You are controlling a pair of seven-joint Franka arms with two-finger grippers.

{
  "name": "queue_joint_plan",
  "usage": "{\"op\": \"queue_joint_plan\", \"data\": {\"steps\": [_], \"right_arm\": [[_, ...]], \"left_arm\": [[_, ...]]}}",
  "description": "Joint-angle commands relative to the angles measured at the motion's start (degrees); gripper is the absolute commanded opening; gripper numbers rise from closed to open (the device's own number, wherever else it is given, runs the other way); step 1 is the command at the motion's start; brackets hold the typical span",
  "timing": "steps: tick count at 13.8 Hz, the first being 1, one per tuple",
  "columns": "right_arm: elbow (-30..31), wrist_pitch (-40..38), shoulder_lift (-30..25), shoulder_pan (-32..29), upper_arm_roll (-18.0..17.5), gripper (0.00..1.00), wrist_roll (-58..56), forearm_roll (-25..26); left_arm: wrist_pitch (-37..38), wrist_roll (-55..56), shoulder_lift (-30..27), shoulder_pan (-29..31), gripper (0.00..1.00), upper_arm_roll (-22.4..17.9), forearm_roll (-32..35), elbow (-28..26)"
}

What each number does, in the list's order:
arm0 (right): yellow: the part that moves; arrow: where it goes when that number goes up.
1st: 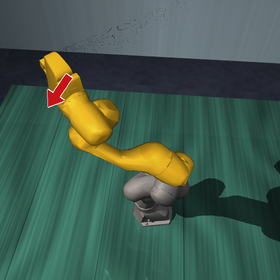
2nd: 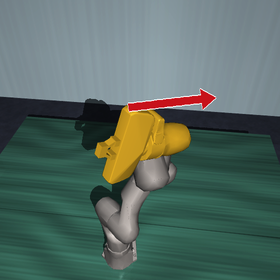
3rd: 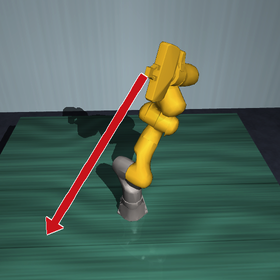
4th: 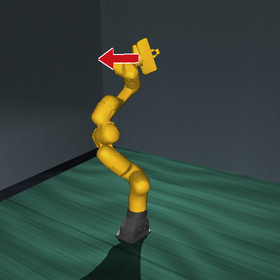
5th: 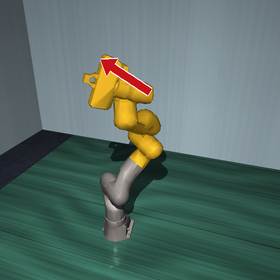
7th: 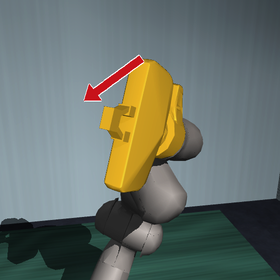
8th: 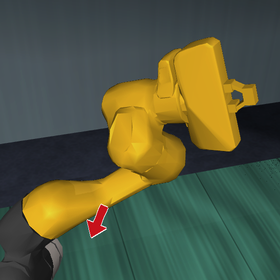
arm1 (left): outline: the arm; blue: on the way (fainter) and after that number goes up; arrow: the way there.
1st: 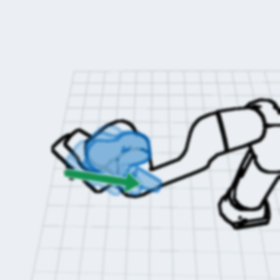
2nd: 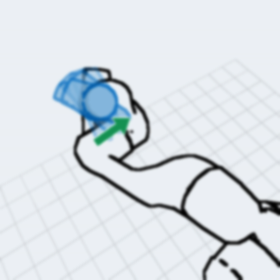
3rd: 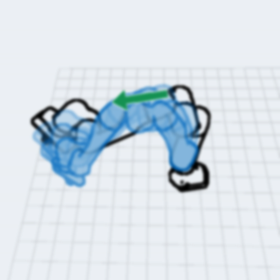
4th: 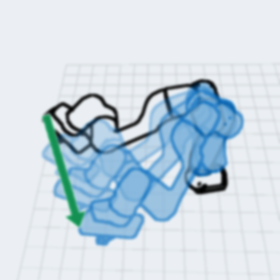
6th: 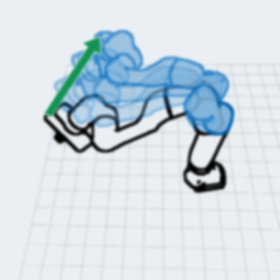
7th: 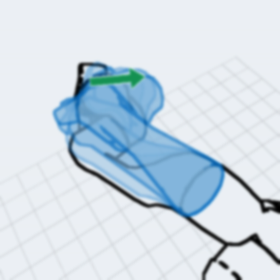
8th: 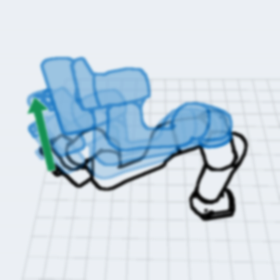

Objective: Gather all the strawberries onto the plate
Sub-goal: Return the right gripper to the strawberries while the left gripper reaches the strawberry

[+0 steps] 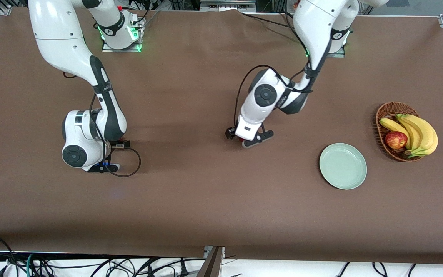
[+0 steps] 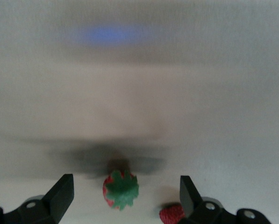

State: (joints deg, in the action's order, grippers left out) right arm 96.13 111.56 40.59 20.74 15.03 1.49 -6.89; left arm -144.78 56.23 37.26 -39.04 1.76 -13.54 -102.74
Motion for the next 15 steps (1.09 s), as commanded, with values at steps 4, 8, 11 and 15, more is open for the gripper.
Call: {"op": "queue_joint_plan", "data": {"steps": [4,8,11,15], "right_arm": [[6.00,2.16,-3.50,0.44,-0.27,0.99,-1.05,-0.50],[6.70,3.22,-3.42,0.44,-0.27,0.53,-1.05,-0.67],[6.62,3.13,-3.24,0.44,-0.36,0.18,-1.05,-0.93],[4.43,3.13,-3.15,0.97,-0.27,0.08,-0.79,-3.38]], "left_arm": [[3.54,0.82,1.15,-0.42,0.79,-1.32,5.81,-0.18],[3.28,1.08,1.85,-0.25,0.66,-1.41,6.07,0.44],[2.84,1.08,2.46,-0.07,0.65,-1.93,5.98,2.37],[2.49,1.08,2.73,0.01,0.65,-2.02,6.07,2.72]]}}
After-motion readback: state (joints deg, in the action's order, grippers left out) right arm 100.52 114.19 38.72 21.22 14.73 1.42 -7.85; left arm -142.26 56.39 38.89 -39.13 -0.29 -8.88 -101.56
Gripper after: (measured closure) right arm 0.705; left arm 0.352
